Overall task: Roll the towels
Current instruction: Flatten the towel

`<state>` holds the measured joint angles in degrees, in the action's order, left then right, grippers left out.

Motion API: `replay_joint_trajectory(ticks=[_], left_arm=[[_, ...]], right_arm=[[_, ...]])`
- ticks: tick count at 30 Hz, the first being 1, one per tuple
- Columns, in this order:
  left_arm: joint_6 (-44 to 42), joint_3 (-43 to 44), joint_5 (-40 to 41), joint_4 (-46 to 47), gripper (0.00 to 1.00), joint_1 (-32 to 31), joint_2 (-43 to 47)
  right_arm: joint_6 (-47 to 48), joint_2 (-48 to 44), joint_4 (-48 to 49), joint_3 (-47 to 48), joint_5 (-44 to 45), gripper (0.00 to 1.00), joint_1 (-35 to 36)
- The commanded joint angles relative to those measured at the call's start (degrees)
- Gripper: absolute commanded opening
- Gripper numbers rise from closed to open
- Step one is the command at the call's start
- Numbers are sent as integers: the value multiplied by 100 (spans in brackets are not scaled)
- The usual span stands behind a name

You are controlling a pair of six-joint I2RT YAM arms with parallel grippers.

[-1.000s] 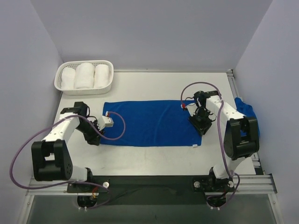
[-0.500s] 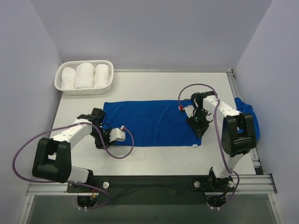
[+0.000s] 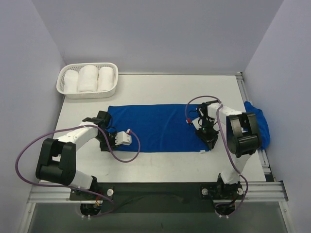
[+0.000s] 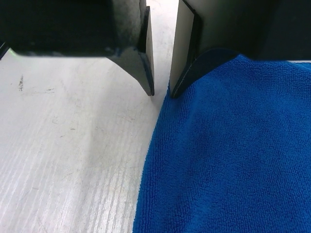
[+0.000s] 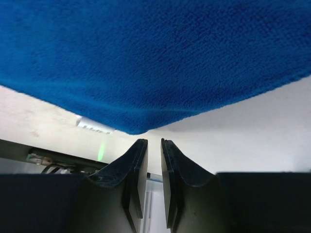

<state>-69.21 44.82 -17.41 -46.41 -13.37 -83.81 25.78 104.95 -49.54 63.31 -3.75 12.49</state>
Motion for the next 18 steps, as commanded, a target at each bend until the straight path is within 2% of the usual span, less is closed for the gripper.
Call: replay_joint_trajectory(ticks=[1, 4, 8, 11, 18], left_arm=[[83, -210, 159, 185, 31, -8, -83], [83, -281, 89, 107, 32, -8, 48], [171, -176, -60, -192, 41, 1, 233], [398, 27, -307, -465, 41, 62, 356], [470, 97, -254, -386, 41, 53, 164]], right_arm=[[15, 61, -21, -108, 322, 18, 52], [-90, -88, -21, -73, 243, 15, 78], [-240, -509, -126, 14, 6, 14, 104], [-337, -756, -179, 32, -319, 15, 122], [-372, -72, 5, -64, -294, 15, 333]])
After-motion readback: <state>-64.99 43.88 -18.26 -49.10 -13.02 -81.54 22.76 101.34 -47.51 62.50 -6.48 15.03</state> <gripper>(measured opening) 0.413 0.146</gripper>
